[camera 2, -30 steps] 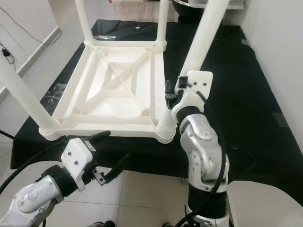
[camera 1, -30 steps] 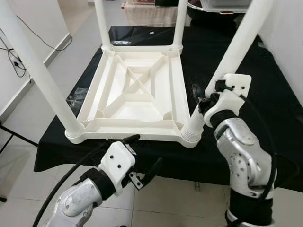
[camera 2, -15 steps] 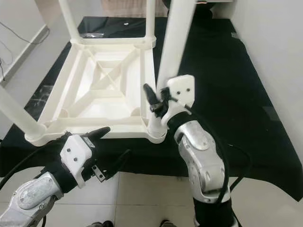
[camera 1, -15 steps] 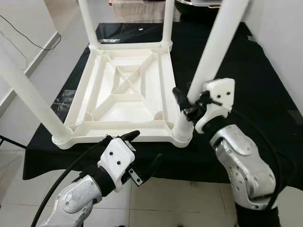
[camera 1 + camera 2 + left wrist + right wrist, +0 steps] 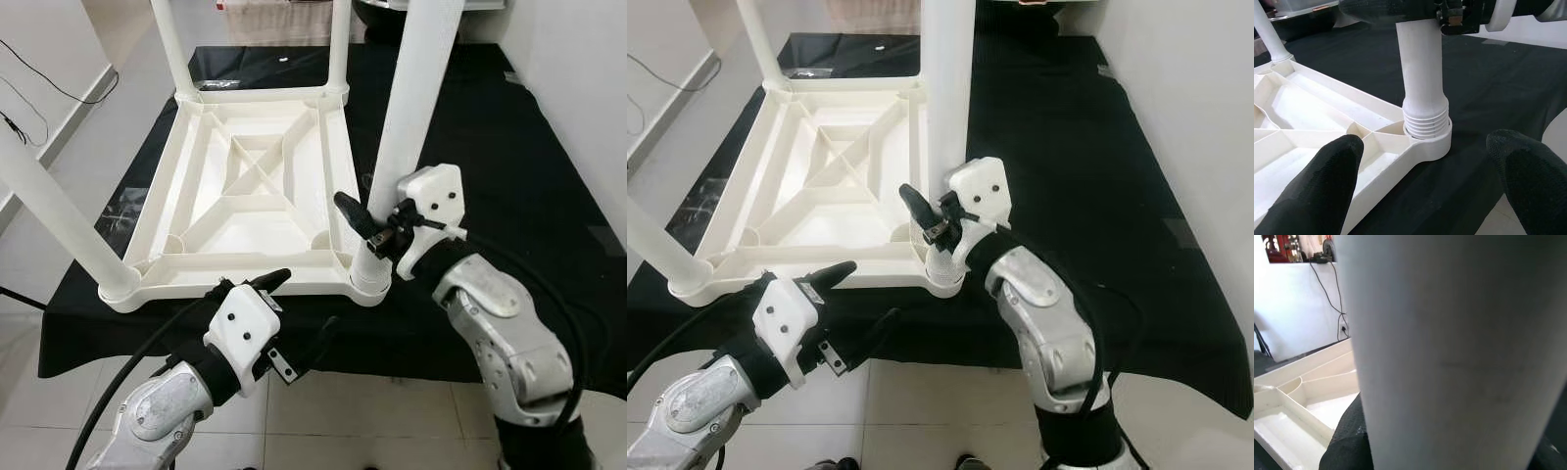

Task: Building children table

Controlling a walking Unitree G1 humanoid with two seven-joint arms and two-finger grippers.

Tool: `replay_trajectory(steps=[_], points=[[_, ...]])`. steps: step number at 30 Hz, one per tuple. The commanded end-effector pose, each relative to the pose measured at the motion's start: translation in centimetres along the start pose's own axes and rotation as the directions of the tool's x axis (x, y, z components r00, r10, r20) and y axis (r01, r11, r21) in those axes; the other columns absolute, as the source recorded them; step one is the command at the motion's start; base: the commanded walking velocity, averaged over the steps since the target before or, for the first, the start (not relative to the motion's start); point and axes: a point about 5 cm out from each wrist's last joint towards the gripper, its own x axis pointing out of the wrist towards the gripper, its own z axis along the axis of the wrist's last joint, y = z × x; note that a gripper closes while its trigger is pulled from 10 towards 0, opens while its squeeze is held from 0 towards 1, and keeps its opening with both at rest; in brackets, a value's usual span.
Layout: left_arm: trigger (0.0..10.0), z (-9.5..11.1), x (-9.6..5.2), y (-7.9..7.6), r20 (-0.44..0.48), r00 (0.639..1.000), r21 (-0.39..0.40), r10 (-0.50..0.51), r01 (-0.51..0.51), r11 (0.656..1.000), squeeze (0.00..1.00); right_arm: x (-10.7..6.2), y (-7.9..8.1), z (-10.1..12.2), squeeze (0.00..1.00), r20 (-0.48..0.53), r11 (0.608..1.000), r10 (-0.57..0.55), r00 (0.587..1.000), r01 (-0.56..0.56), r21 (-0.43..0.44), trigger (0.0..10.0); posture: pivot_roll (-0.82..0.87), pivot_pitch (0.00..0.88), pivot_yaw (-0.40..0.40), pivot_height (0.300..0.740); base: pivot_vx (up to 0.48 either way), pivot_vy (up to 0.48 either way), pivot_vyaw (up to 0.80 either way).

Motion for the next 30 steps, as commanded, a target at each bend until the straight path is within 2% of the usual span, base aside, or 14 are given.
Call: replay_trajectory(steps=[1,8,15,16,19,20,22,23,25,30], points=[[10.0,-0.4,0.0,-0.4,-0.021,1.0,-0.024,-0.008,0.007,1.0,0.0,0.4,0.4,-2.0,0.0,-0.099,0.996,0.037,0.994,-0.028,0.088,10.0,0.05,0.217,0.011,0.74,0.0,0.0,0.0],[10.0,-0.4,-0.1,-0.5,-0.022,1.0,-0.027,-0.004,0.003,1.0,0.0,0.5,0.1,-2.7,0.0,-0.151,0.997,0.011,0.989,0.002,0.083,10.0,0.05,0.221,0.01,0.74,0.0,0.0,0.0],[10.0,-0.3,0.0,-0.5,-0.019,1.0,-0.027,-0.004,0.004,1.0,0.0,0.3,1.1,-3.6,0.0,-0.212,0.997,0.046,0.976,-0.032,0.068,10.0,0.05,0.225,0.012,0.74,0.0,0.0,0.0],[10.0,-0.1,0.3,-0.3,-0.008,1.0,-0.022,-0.003,0.003,1.0,0.0,0.4,1.1,-4.0,0.0,-0.258,1.0,0.004,0.966,0.004,0.028,10.0,0.05,0.223,0.013,0.74,0.0,0.0,0.0],[10.0,0.1,0.5,-0.1,0.002,1.0,-0.016,0.0,0.0,1.0,0.0,0.5,0.7,-4.3,0.0,-0.294,0.998,-0.063,0.954,0.069,0.008,10.0,0.05,0.223,0.012,0.74,0.0,0.0,0.0],[10.0,0.3,0.7,0.2,0.012,1.0,-0.008,0.009,-0.009,1.0,0.0,0.5,0.0,-4.7,0.0,-0.321,0.986,-0.162,0.933,0.167,-0.012,10.0,0.05,0.223,0.011,0.74,0.0,0.0,0.0],[10.0,0.3,0.8,0.3,0.014,1.0,-0.006,0.011,-0.011,1.0,0.0,0.5,-0.2,-4.7,0.0,-0.327,0.982,-0.185,0.927,0.19,-0.017,10.0,0.05,0.223,0.011,0.74,0.0,0.0,0.0],[10.0,0.9,1.1,0.9,0.036,0.999,0.002,0.028,-0.028,1.0,0.0,0.4,-0.9,-5.1,0.0,-0.343,0.958,-0.274,0.898,0.287,-0.012,10.0,0.05,0.222,0.01,0.74,0.0,0.0,0.0],[10.0,1.0,1.3,1.1,0.043,0.999,0.005,0.033,-0.033,0.999,0.0,0.3,-1.1,-5.2,0.0,-0.348,0.95,-0.294,0.89,0.311,-0.007,10.0,0.05,0.222,0.01,0.74,0.0,0.0,0.0],[10.0,3.2,2.4,2.9,0.123,0.991,0.014,0.057,-0.059,0.998,0.0,0.4,-1.0,-5.3,0.0,-0.347,0.939,-0.306,0.887,0.342,0.045,10.0,0.05,0.219,0.009,0.74,0.0,0.0,0.0]])
